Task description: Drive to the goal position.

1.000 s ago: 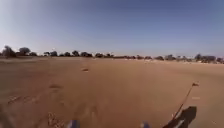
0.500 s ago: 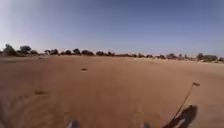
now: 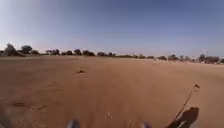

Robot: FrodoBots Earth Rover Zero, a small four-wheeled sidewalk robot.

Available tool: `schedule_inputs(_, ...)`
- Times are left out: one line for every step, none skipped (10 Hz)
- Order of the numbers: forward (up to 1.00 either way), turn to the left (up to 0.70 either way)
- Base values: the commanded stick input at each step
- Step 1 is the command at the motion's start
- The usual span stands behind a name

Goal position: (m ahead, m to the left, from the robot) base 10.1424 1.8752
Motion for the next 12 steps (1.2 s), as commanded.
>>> schedule_inputs(1.00, 0.00)
schedule_inputs(1.00, 0.00)
schedule_inputs(1.00, 0.00)
schedule_inputs(1.00, 0.00)
schedule_inputs(1.00, 0.00)
schedule_inputs(1.00, 0.00)
schedule_inputs(1.00, 0.00)
schedule_inputs(1.00, 0.00)
schedule_inputs(1.00, 0.00)
schedule_inputs(1.00, 0.00)
schedule_inputs(1.00, 0.00)
schedule_inputs(1.00, 0.00)
